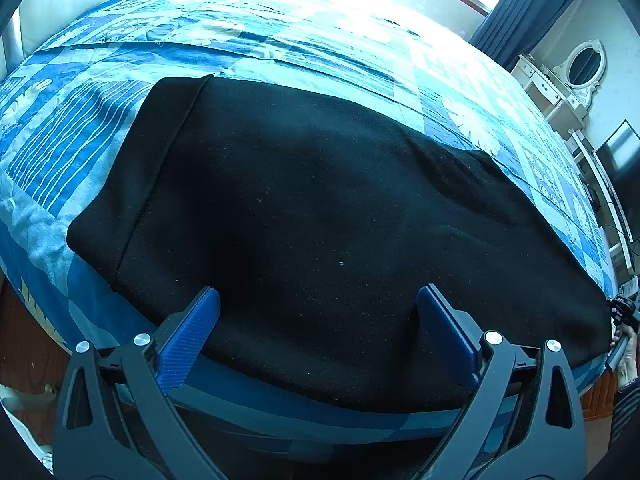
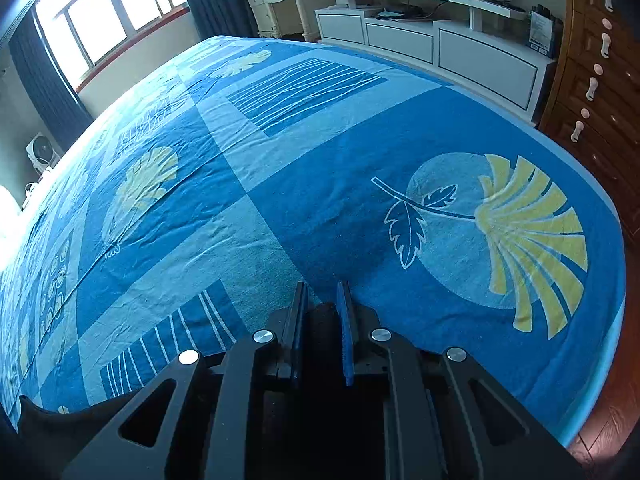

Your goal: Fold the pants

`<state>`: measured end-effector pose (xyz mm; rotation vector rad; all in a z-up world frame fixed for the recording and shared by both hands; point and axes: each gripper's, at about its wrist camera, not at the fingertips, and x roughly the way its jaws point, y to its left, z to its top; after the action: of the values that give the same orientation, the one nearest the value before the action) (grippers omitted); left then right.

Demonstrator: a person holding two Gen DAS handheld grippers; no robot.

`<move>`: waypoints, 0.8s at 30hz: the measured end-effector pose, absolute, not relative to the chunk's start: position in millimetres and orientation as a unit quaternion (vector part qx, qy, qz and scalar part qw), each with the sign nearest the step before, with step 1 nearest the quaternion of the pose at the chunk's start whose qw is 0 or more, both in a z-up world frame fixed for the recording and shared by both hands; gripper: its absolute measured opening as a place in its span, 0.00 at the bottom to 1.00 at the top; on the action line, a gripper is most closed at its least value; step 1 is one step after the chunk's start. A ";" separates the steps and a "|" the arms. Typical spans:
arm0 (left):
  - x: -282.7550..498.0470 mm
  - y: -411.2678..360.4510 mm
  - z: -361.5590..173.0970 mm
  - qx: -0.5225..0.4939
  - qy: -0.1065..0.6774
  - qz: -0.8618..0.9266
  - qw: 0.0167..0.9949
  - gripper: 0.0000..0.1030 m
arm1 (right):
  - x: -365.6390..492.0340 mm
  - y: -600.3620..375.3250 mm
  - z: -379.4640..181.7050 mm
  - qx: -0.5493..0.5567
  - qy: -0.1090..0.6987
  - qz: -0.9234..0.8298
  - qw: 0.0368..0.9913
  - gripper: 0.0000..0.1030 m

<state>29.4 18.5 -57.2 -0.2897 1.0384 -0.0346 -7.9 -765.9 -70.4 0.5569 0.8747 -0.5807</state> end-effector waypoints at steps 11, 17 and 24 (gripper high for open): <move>21.3 16.6 -49.9 -0.129 0.478 -0.036 0.868 0.97 | -81.1 -785.2 -38.7 0.382 0.341 -0.183 0.839 0.53; 9.3 17.9 -31.3 -0.133 0.453 -0.056 0.880 0.97 | -111.2 -811.1 -61.4 0.441 0.364 -0.140 0.808 0.53; 11.4 30.7 -24.9 -0.152 0.459 -0.039 0.874 0.97 | -134.0 -832.2 -89.1 0.520 0.334 -0.110 0.778 0.53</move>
<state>11.4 30.7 -24.9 -0.3171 0.9589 -0.0824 -134.0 -832.2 -89.1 1.1245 0.7229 -0.2378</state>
